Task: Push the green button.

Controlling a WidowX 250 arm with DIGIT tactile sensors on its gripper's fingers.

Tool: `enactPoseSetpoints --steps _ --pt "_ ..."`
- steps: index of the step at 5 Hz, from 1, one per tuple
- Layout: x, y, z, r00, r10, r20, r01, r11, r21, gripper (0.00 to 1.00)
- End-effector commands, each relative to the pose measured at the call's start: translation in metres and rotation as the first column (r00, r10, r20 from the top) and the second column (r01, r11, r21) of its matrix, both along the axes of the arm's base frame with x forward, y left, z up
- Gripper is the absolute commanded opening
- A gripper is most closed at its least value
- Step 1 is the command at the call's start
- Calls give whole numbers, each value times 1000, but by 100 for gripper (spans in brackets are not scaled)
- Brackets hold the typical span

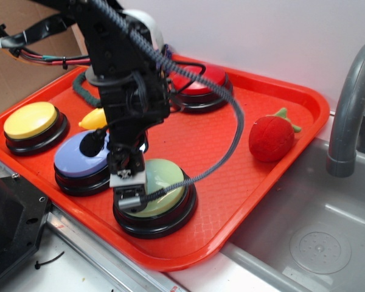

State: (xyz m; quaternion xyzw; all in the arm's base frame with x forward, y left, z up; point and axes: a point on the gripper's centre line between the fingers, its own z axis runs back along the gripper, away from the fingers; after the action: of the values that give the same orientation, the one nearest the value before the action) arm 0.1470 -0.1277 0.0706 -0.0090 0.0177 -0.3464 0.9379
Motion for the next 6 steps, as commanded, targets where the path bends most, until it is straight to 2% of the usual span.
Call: enactPoseSetpoints --steps 1,3,6 --pt "2 -3 38 997 49 68 -44 997 -63 100" --pt "7 -5 57 995 65 72 -62 997 -38 100" --pt "6 -8 64 997 50 67 -46 997 -56 100"
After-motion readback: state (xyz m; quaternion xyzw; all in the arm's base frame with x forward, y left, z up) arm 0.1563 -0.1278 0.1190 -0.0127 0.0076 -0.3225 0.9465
